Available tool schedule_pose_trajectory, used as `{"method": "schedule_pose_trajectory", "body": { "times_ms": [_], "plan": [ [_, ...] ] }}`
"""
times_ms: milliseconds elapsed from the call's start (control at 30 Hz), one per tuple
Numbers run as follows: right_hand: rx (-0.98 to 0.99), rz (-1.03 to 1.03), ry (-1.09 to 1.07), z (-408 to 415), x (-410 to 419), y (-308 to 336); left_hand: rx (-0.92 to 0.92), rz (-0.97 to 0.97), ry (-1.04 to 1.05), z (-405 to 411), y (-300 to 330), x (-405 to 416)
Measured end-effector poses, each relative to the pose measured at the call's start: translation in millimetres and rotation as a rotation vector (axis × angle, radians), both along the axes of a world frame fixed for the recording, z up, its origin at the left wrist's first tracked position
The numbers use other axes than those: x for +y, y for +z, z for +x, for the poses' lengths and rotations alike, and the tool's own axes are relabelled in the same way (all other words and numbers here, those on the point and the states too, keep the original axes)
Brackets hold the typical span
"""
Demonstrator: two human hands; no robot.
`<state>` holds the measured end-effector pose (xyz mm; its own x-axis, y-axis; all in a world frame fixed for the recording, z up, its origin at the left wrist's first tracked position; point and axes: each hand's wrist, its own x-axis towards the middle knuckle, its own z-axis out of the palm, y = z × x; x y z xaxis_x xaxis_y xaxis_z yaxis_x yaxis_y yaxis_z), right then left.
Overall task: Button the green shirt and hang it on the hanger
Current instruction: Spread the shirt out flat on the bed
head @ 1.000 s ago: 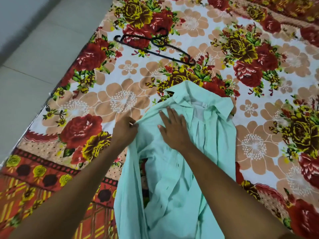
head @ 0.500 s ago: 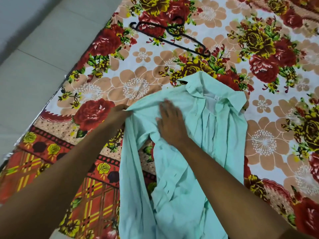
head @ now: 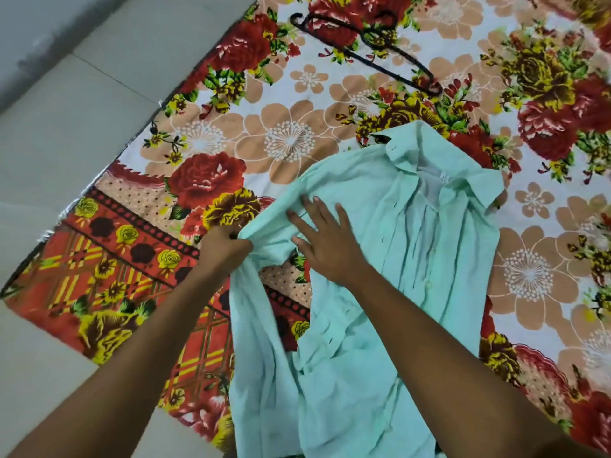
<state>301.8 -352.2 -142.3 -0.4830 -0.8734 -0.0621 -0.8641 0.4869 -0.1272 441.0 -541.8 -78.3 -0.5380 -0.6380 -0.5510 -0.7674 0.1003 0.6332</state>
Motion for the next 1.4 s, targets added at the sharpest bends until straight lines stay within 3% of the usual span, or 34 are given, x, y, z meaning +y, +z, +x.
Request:
{"method": "schedule_pose_trajectory", "body": {
  "times_ms": [167,267,367,433,600,700,833,1000,1167,1267,1400],
  "plan": [
    [-0.003,0.037,-0.076,0,-7,3,0.204,0.022,0.167,3,9,-25],
    [-0.058,-0.035,-0.083,13,-24,16,0.092,0.070,0.080,20,0,-28],
    [-0.047,-0.064,0.176,34,-39,21,-0.028,-0.013,0.022,44,-9,-33],
    [-0.133,0.015,0.210,46,-51,19,-0.063,0.023,0.005,59,-9,-40],
    [-0.144,0.126,0.089,51,-72,8,0.007,0.206,0.169,83,-2,-40],
    [-0.074,0.116,0.084,56,-72,2,0.020,0.150,0.162,90,2,-13],
    [-0.042,0.047,0.086,62,-71,6,0.103,0.313,0.217,102,-11,7],
    [-0.011,0.040,0.212,71,-66,-4,0.134,-0.090,0.085,119,-8,20],
    [-0.023,0.072,0.121,70,-76,-5,0.115,-0.268,0.015,131,-2,23],
    [-0.055,0.082,0.116,71,-78,-1,-0.030,-0.582,-0.263,142,-5,48],
    [-0.052,0.033,0.095,75,-68,9,-0.116,-0.649,-0.605,155,-27,82]
  ]
}}
